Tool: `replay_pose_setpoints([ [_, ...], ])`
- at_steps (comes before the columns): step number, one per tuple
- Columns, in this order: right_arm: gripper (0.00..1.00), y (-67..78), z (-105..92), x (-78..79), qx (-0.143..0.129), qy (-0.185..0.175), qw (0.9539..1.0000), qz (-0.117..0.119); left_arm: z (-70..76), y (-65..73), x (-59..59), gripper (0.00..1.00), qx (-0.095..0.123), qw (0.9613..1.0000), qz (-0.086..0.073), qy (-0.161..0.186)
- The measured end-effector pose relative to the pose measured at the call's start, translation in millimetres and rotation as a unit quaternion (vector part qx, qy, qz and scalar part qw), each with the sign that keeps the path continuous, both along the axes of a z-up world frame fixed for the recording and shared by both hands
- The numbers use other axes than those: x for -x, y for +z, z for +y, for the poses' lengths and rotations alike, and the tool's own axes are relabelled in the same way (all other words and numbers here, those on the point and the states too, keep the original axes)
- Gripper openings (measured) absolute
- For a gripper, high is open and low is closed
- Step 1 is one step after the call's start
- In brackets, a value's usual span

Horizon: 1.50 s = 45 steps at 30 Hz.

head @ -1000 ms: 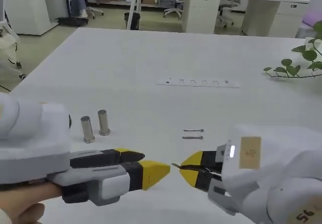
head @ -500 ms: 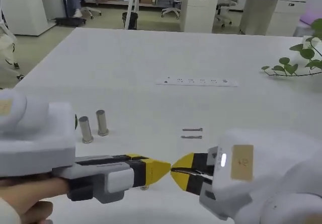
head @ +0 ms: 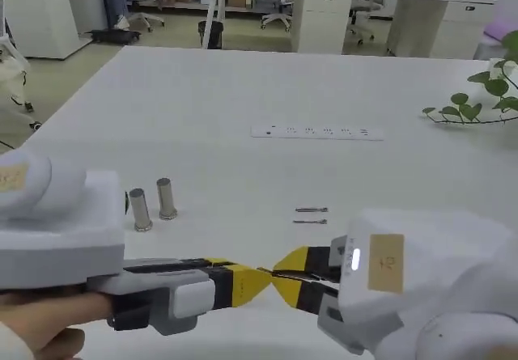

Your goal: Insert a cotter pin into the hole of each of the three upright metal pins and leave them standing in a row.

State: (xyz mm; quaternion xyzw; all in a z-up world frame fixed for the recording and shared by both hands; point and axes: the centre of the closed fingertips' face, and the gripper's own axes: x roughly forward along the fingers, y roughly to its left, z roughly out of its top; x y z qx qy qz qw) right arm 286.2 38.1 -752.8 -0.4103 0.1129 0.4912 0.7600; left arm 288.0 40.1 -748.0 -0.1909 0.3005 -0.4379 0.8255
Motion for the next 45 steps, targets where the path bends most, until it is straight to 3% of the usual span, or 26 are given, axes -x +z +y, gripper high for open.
replay_pose_setpoints([
  [6,0.02,1.7,5.7,-1.4,0.002,0.008,0.9999,-0.006,3.0,1.9,-4.6,0.03,0.006,0.9999,0.003,0.011],
  [17,0.02,1.1,8.4,1.2,0.011,0.024,0.9996,-0.009,5.3,0.7,-1.9,0.01,0.001,1.0000,0.005,0.002],
  [20,0.02,1.2,7.9,1.2,0.012,0.026,0.9995,-0.010,5.2,0.6,-2.4,0.01,0.012,0.9997,0.019,0.010],
  [27,0.02,5.3,7.3,-1.1,0.010,0.023,0.9995,-0.017,5.5,4.0,-5.7,0.01,0.038,0.9982,0.036,0.028],
  [31,0.02,6.0,6.6,-1.3,0.009,0.021,0.9996,-0.018,4.9,4.2,-5.7,0.00,0.040,0.9982,0.035,0.027],
  [36,0.02,3.6,5.6,0.8,0.012,0.020,0.9996,-0.016,3.7,1.3,-4.2,0.00,0.041,0.9970,0.057,0.034],
  [38,0.02,2.9,4.9,1.0,0.014,0.020,0.9996,-0.015,2.9,0.0,-3.7,0.00,0.048,0.9949,0.079,0.041],
  [45,0.02,1.2,4.1,3.2,0.010,0.018,0.9998,-0.005,2.0,-1.4,-1.6,0.00,0.046,0.9941,0.090,0.040],
])
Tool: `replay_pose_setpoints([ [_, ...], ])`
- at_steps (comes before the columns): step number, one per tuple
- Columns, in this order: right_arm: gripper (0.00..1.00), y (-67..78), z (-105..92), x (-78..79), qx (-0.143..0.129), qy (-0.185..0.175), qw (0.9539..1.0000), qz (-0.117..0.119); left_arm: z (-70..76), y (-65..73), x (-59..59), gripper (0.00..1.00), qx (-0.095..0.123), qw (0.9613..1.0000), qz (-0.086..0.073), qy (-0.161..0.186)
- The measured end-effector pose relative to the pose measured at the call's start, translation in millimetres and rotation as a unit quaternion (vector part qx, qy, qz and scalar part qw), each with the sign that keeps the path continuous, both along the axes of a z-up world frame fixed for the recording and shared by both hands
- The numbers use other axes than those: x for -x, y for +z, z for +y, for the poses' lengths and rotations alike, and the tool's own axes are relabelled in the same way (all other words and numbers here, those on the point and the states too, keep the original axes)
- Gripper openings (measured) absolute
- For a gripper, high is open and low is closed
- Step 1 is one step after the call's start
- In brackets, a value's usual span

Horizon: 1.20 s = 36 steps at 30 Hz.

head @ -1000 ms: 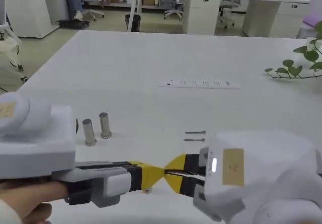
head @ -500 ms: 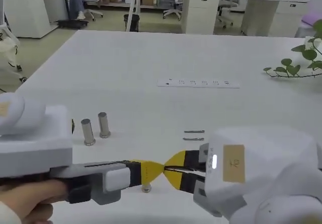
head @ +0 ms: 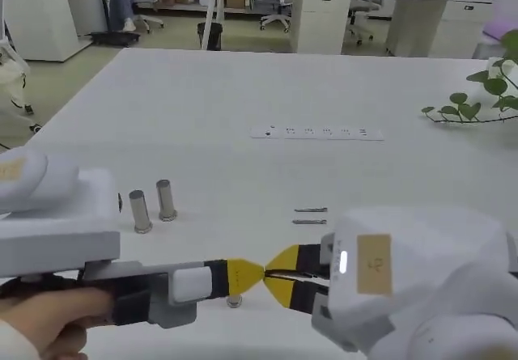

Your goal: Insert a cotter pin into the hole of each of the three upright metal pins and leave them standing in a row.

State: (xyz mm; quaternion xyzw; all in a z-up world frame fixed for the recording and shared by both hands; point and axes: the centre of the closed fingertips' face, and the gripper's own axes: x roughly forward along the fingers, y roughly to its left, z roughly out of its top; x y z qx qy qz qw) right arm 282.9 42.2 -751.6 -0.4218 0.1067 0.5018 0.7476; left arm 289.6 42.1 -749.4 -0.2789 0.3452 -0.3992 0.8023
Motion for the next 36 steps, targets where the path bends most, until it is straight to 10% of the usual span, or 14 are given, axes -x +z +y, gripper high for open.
replay_pose_setpoints([
  [13,0.23,2.0,-5.5,-6.7,-0.005,-0.010,0.9999,0.000,2.4,0.1,4.1,0.00,-0.011,0.9998,-0.014,-0.013],
  [19,0.41,-5.2,-5.2,4.5,-0.042,0.006,0.9948,0.093,-0.3,7.4,11.0,0.00,-0.023,0.9964,-0.064,-0.051],
  [23,0.39,-4.5,-8.7,8.7,-0.092,0.003,0.9802,0.175,-1.3,12.8,16.8,0.00,-0.046,0.9880,-0.120,-0.085],
  [28,0.37,-7.4,-15.3,12.6,-0.102,0.018,0.9717,0.212,-2.0,18.4,24.7,0.00,-0.066,0.9754,-0.171,-0.122],
  [32,0.23,0.4,-9.3,25.4,-0.144,0.037,0.9527,0.265,-3.3,21.6,30.0,0.00,-0.074,0.9629,-0.210,-0.152],
  [36,0.18,-0.8,-8.6,28.5,-0.133,0.054,0.9544,0.262,-3.3,23.1,32.5,0.00,-0.081,0.9548,-0.233,-0.166],
])
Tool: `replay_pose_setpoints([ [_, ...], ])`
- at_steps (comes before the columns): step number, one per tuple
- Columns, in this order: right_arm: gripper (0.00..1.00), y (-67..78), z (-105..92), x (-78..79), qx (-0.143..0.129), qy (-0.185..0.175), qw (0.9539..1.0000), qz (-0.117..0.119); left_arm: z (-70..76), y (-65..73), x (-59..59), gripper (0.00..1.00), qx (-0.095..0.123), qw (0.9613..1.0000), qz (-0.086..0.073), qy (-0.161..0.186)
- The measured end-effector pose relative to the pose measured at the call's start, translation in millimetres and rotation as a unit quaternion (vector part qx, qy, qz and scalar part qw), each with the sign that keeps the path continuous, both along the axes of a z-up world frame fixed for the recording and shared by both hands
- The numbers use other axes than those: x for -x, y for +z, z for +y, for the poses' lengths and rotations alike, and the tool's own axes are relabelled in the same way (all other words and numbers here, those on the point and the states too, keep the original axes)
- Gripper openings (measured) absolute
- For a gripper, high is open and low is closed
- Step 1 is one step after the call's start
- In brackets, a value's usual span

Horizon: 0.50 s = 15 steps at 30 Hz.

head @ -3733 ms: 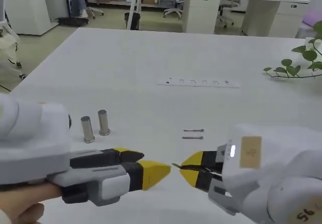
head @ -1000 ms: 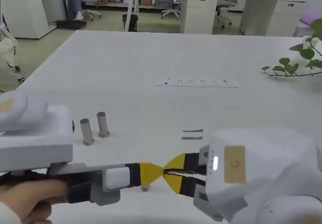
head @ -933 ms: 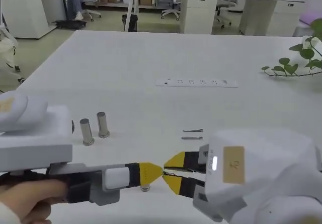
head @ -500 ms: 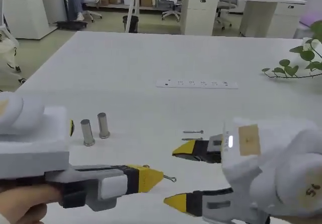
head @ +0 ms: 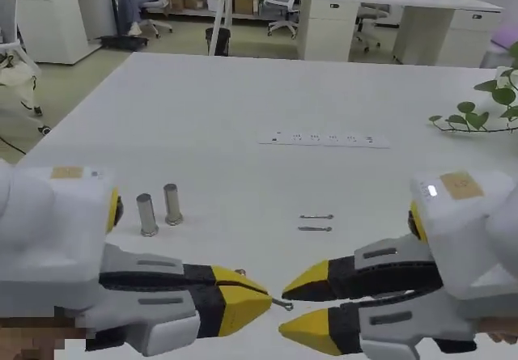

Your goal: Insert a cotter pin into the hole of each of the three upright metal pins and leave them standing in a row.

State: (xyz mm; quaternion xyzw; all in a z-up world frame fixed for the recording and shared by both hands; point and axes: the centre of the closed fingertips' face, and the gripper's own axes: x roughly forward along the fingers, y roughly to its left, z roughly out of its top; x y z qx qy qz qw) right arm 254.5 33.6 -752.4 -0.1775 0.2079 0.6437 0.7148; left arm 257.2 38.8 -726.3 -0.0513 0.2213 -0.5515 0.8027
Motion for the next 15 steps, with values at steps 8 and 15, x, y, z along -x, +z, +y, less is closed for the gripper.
replay_pose_setpoints([
  [8,0.12,-3.5,4.8,5.4,0.004,0.022,0.9998,-0.001,-2.0,8.2,2.8,0.00,0.018,0.9997,-0.008,-0.015],
  [15,0.06,-1.7,7.5,12.8,0.002,0.040,0.9992,0.007,-2.8,3.6,7.4,0.00,0.004,0.9993,-0.015,-0.033],
])
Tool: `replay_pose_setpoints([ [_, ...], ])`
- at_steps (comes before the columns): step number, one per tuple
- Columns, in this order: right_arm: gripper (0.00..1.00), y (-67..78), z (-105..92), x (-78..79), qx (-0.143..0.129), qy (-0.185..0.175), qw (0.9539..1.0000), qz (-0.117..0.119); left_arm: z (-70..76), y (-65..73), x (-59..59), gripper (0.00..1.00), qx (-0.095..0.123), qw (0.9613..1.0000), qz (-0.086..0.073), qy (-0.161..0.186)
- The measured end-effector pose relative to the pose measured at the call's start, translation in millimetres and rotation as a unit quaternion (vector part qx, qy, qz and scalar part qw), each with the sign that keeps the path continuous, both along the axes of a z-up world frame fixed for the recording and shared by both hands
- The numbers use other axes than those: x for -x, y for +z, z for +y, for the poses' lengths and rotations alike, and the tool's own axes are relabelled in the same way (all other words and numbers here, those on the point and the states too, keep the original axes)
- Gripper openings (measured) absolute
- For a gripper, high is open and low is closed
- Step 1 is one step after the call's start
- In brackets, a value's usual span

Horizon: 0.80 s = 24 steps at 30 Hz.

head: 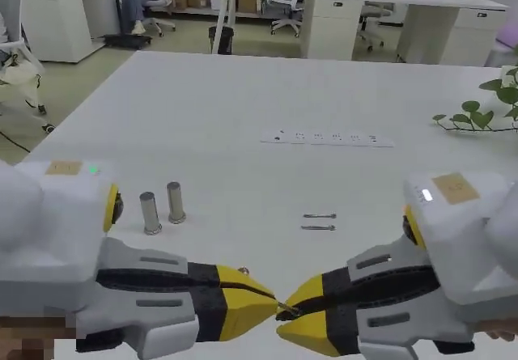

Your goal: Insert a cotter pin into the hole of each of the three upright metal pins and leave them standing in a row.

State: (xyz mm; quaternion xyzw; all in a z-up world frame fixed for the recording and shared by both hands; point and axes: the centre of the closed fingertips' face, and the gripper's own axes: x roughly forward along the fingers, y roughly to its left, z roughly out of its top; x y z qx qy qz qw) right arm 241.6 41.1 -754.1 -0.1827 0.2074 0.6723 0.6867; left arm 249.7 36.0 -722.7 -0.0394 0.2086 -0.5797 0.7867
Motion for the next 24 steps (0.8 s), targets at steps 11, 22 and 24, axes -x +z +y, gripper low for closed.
replay_pose_setpoints([
  [11,0.04,-0.4,-3.7,9.3,0.009,0.024,0.9997,0.001,-0.3,-11.8,10.4,0.00,-0.028,0.9990,-0.007,-0.036],
  [22,0.04,7.1,-3.2,12.2,0.003,0.037,0.9992,0.012,1.5,-14.4,14.4,0.00,-0.038,0.9978,-0.019,-0.050],
  [24,0.04,8.5,-3.3,13.9,0.002,0.045,0.9989,0.013,0.9,-15.4,15.8,0.00,-0.044,0.9969,-0.029,-0.058],
])
